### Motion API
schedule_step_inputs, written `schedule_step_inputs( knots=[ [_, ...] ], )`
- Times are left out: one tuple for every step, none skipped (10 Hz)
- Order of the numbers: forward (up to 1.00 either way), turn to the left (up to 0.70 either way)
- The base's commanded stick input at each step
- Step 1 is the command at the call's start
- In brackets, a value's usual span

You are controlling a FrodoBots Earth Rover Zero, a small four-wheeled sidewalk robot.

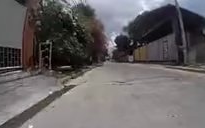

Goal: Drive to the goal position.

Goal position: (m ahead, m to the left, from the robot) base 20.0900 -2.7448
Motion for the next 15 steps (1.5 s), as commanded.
schedule_step_inputs(
  knots=[
    [1.00, 0.00],
    [1.00, 0.00],
    [1.00, 0.00],
    [1.00, 0.00],
    [1.00, 0.00],
    [1.00, 0.00],
    [1.00, 0.00],
    [1.00, 0.00],
    [1.00, 0.00],
    [1.00, -0.02],
    [1.00, -0.17],
    [1.00, -0.34],
    [1.00, -0.40],
    [1.00, -0.27],
    [1.00, 0.00]
  ],
)
